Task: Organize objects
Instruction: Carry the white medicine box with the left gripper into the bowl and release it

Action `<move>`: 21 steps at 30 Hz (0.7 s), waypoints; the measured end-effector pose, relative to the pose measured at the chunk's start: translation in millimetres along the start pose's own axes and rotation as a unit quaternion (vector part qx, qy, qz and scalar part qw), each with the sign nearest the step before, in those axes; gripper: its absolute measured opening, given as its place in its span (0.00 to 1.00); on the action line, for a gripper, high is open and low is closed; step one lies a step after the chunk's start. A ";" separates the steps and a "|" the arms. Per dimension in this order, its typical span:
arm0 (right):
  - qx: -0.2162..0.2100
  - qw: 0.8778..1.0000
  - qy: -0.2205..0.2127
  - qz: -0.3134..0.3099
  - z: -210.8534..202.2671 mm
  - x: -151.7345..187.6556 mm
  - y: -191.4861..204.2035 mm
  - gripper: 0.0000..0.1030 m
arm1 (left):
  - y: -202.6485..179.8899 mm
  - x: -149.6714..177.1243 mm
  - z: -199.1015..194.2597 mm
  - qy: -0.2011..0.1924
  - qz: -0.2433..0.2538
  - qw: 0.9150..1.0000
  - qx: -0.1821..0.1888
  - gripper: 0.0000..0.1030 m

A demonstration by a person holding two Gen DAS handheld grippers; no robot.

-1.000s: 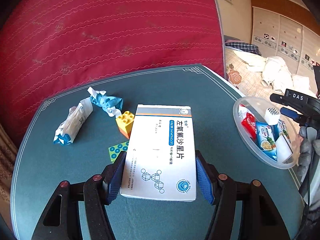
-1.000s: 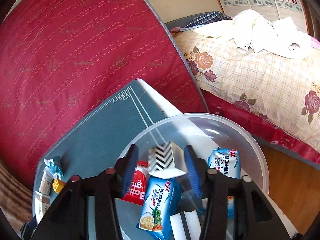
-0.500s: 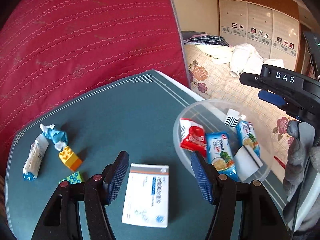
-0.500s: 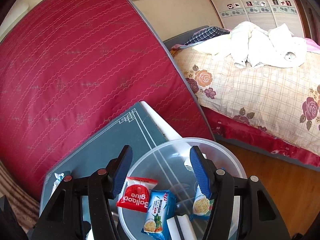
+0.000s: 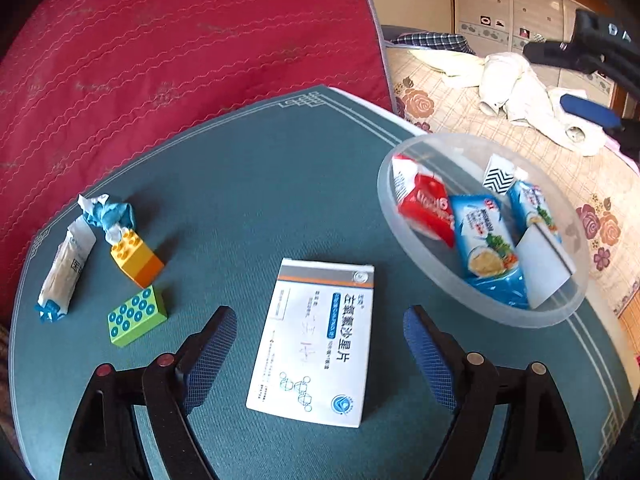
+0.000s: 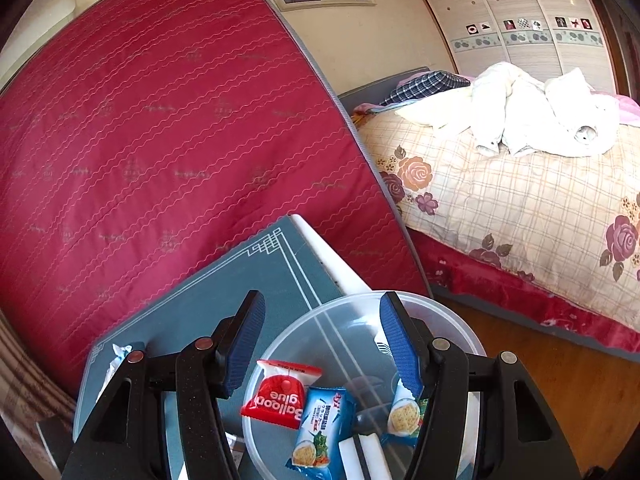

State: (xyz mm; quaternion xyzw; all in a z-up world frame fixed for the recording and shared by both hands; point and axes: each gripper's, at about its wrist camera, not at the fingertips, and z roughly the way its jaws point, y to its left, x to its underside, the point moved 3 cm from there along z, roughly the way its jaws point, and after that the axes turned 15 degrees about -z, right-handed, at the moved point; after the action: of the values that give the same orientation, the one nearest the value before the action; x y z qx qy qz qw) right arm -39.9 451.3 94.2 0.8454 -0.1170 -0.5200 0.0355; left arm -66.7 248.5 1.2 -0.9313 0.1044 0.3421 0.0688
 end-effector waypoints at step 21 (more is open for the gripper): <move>0.039 0.999 -0.009 -0.022 -12.4 -8.3 -9.5 0.59 | -12.2 -12.1 -10.2 -0.020 0.001 1.000 0.002 0.65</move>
State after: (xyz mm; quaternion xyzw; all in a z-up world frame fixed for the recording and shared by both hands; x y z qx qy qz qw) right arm -31.0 461.7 105.3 0.8438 -0.1185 -0.5233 -0.0101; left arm -66.4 260.1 17.4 -0.9240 0.1050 0.3606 0.0724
